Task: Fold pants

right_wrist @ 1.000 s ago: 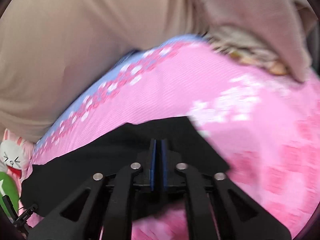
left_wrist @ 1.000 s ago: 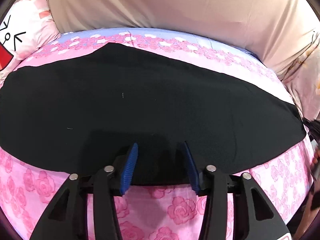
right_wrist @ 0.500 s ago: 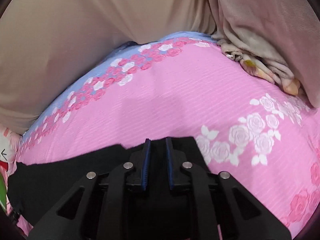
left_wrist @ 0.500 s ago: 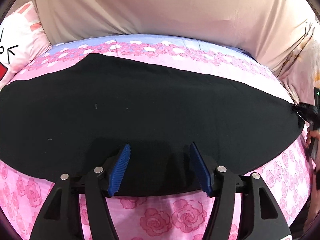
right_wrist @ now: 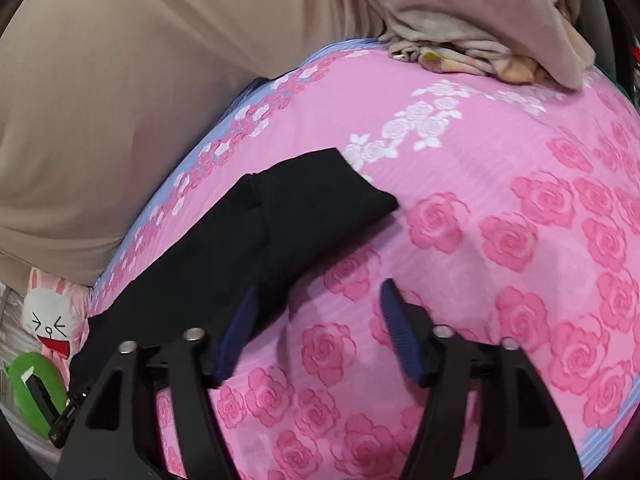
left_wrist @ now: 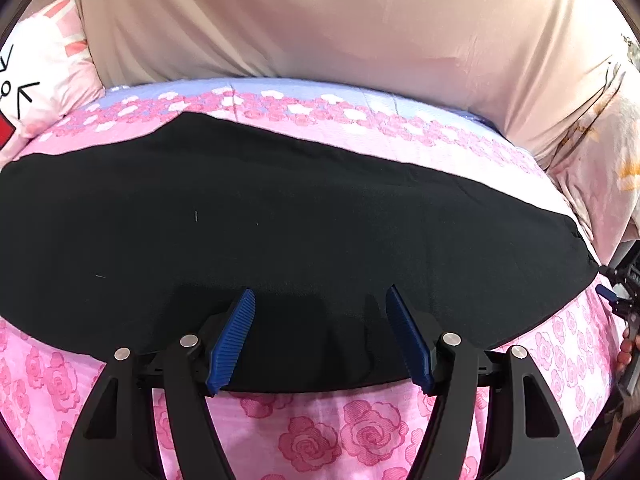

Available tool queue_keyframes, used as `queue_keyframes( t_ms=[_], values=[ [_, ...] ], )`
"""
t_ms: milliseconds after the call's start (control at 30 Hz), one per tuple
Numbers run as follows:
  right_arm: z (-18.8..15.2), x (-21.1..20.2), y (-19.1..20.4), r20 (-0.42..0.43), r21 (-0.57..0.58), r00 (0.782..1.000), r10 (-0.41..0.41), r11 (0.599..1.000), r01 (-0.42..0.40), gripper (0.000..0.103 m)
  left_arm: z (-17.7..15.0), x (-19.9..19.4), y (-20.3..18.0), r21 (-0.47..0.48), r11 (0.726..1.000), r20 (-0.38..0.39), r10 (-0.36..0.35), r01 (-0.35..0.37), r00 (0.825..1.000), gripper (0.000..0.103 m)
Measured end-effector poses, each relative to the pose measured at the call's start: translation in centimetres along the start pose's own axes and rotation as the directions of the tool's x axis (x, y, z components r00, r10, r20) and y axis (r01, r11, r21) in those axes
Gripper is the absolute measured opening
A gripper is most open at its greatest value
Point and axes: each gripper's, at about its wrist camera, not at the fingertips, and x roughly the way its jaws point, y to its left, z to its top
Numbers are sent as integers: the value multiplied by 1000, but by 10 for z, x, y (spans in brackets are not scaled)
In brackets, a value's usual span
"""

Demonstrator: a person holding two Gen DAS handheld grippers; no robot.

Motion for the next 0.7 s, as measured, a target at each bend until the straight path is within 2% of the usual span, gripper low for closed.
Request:
queue_keyframes(
  t_ms=[67, 167, 200, 233, 300, 333, 433, 533, 633, 700],
  values=[
    [5, 10, 6, -10, 18, 999, 30, 999, -30, 89, -1, -5, 1, -6, 1000, 25, 0, 0, 1000, 71],
    [13, 26, 21, 0, -11, 1000, 7, 1000, -7, 89, -2, -9, 5, -25, 1000, 42, -16, 17, 999, 72],
    [13, 28, 22, 6, -14, 1000, -6, 1000, 6, 78, -2, -9, 6, -30, 999, 42, -20, 21, 999, 72],
    [13, 32, 24, 2, -12, 1000, -8, 1000, 8, 45, -1, -9, 7, -36, 999, 41, -28, 30, 999, 72],
    [15, 36, 27, 11, 16, 1000, -19, 1000, 19, 22, -1, -10, 10, -47, 998, 44, -35, 37, 998, 72],
    [16, 31, 31, 32, 16, 999, -19, 1000, 18, 16, -1, -10, 11, -52, 998, 43, -39, 41, 998, 72],
    [19, 0, 72, 137, -24, 990, 33, 999, -30, 14, -2, -9, 13, -65, 996, 37, -55, 57, 998, 72],
    [14, -29, 153, 190, -189, 976, 110, 979, -74, 14, 0, -3, 17, -82, 994, 0, -75, 74, 997, 72],
    [-9, -29, 253, 128, -366, 963, 236, 914, -176, 14, 1, 5, 24, -117, 989, -46, -101, 95, 994, 72],
    [-37, -6, 312, 20, -448, 956, 291, 858, -252, 14, 1, 3, 29, -140, 982, -40, -132, 125, 991, 72]
  ],
)
